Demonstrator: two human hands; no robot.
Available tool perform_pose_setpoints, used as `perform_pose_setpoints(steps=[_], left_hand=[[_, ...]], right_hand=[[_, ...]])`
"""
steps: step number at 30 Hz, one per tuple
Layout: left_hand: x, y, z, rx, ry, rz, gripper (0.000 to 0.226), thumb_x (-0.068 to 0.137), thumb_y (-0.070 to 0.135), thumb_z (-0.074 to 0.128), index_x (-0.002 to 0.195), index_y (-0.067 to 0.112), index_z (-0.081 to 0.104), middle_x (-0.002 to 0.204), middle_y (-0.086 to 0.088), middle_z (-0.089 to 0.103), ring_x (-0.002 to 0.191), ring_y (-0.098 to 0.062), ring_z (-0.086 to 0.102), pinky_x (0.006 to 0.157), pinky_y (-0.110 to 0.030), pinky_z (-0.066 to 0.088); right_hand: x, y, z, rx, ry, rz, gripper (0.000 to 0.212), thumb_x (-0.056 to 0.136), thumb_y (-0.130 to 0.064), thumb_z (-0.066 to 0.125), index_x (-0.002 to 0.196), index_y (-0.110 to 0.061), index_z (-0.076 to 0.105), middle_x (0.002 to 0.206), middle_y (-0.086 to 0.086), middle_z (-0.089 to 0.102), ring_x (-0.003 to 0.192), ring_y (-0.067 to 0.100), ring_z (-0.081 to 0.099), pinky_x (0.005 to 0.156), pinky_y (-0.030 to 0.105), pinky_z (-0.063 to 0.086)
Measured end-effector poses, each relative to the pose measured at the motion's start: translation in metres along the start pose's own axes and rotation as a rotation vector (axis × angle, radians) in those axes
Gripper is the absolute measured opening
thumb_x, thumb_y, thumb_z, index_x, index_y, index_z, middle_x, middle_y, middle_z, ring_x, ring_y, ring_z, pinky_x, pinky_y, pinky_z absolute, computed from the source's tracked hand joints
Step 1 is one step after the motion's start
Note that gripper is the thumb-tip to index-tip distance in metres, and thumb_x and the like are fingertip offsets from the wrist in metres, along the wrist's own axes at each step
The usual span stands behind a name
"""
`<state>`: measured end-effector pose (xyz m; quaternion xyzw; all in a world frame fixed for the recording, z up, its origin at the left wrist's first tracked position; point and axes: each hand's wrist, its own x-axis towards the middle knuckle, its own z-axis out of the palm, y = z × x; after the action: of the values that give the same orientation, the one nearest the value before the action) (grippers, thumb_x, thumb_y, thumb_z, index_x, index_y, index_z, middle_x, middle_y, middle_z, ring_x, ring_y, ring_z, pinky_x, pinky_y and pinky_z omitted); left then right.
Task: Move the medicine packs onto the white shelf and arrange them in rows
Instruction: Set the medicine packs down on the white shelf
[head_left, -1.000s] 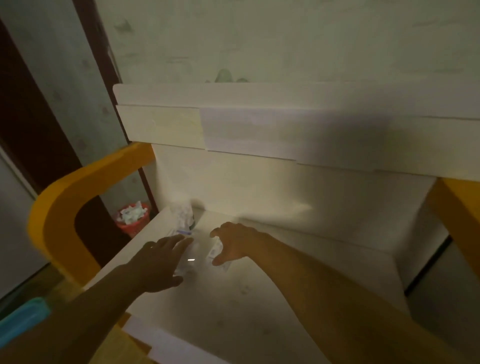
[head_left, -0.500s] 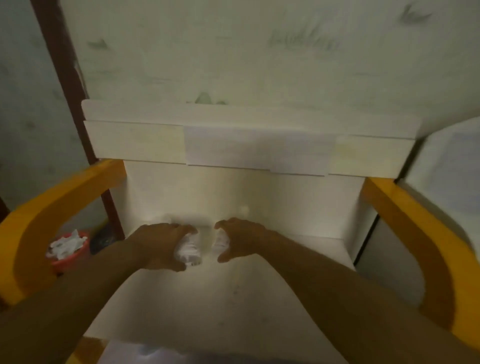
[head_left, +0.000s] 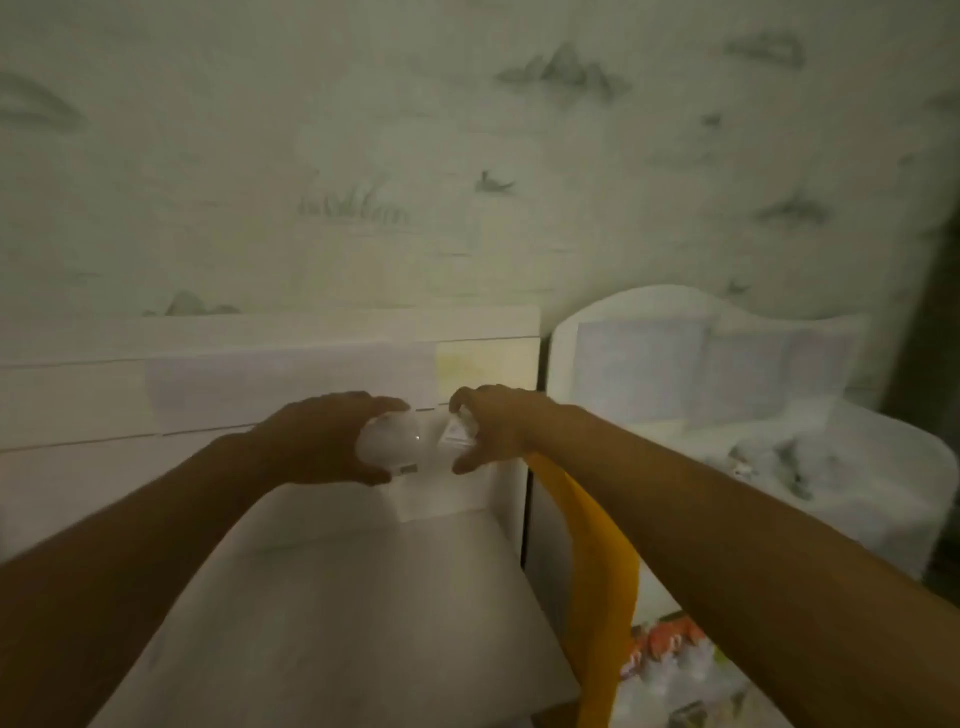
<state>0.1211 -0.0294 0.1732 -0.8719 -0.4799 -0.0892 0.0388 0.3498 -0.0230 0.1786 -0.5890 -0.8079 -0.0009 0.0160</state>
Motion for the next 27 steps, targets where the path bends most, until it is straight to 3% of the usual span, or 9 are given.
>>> perform_pose_setpoints(steps=[6, 9, 16, 19, 23, 27], left_hand=[[0.068, 0.109, -0.013, -0.139, 0.119, 0.127, 0.081, 0.074, 0.049, 0.075, 0.143, 0.028, 0.037, 0.141, 0.004, 0.048, 0.124, -0.016, 0.047, 0.098, -0.024, 0.035], [0.098, 0.163, -0.007, -0.161, 0.100, 0.143, 0.086, 0.072, 0.055, 0.075, 0.144, 0.032, 0.034, 0.144, 0.004, 0.046, 0.127, -0.017, 0.046, 0.100, -0.028, 0.036], [0.142, 0.279, 0.022, -0.104, 0.035, 0.204, 0.086, 0.075, 0.055, 0.071, 0.145, 0.034, 0.028, 0.144, 0.005, 0.044, 0.126, -0.018, 0.046, 0.101, -0.032, 0.040], [0.154, 0.306, 0.042, -0.075, 0.021, 0.203, 0.086, 0.072, 0.059, 0.069, 0.143, 0.038, 0.026, 0.140, 0.007, 0.047, 0.122, -0.017, 0.048, 0.099, -0.036, 0.044], [0.165, 0.329, 0.070, -0.055, -0.057, 0.223, 0.082, 0.076, 0.050, 0.072, 0.144, 0.030, 0.031, 0.138, 0.004, 0.050, 0.121, -0.016, 0.049, 0.096, -0.027, 0.040], [0.187, 0.335, 0.091, -0.026, -0.057, 0.225, 0.081, 0.075, 0.051, 0.073, 0.142, 0.030, 0.033, 0.137, 0.004, 0.052, 0.121, -0.017, 0.051, 0.099, -0.032, 0.043]], right_hand=[[-0.080, 0.107, -0.017, 0.029, 0.147, 0.110, 0.083, 0.069, -0.057, 0.077, 0.137, -0.025, 0.042, 0.129, 0.004, 0.055, 0.110, 0.023, 0.054, 0.092, 0.039, 0.049], [-0.128, 0.169, -0.022, 0.056, 0.124, 0.192, 0.082, 0.072, -0.055, 0.076, 0.140, -0.025, 0.040, 0.138, 0.004, 0.050, 0.119, 0.024, 0.051, 0.098, 0.039, 0.045], [-0.215, 0.278, -0.012, 0.077, 0.120, 0.302, 0.084, 0.070, -0.059, 0.076, 0.140, -0.029, 0.040, 0.141, 0.000, 0.048, 0.119, 0.021, 0.053, 0.098, 0.037, 0.045], [-0.231, 0.309, 0.007, 0.117, 0.103, 0.321, 0.085, 0.070, -0.057, 0.076, 0.141, -0.029, 0.039, 0.142, 0.000, 0.047, 0.123, 0.021, 0.050, 0.099, 0.036, 0.044], [-0.232, 0.336, 0.050, 0.151, -0.007, 0.315, 0.086, 0.072, -0.058, 0.074, 0.143, -0.030, 0.036, 0.146, -0.002, 0.043, 0.128, 0.022, 0.046, 0.104, 0.038, 0.041], [-0.215, 0.356, 0.077, 0.176, -0.053, 0.290, 0.087, 0.071, -0.061, 0.073, 0.144, -0.031, 0.036, 0.145, -0.002, 0.044, 0.123, 0.020, 0.050, 0.101, 0.038, 0.044]])
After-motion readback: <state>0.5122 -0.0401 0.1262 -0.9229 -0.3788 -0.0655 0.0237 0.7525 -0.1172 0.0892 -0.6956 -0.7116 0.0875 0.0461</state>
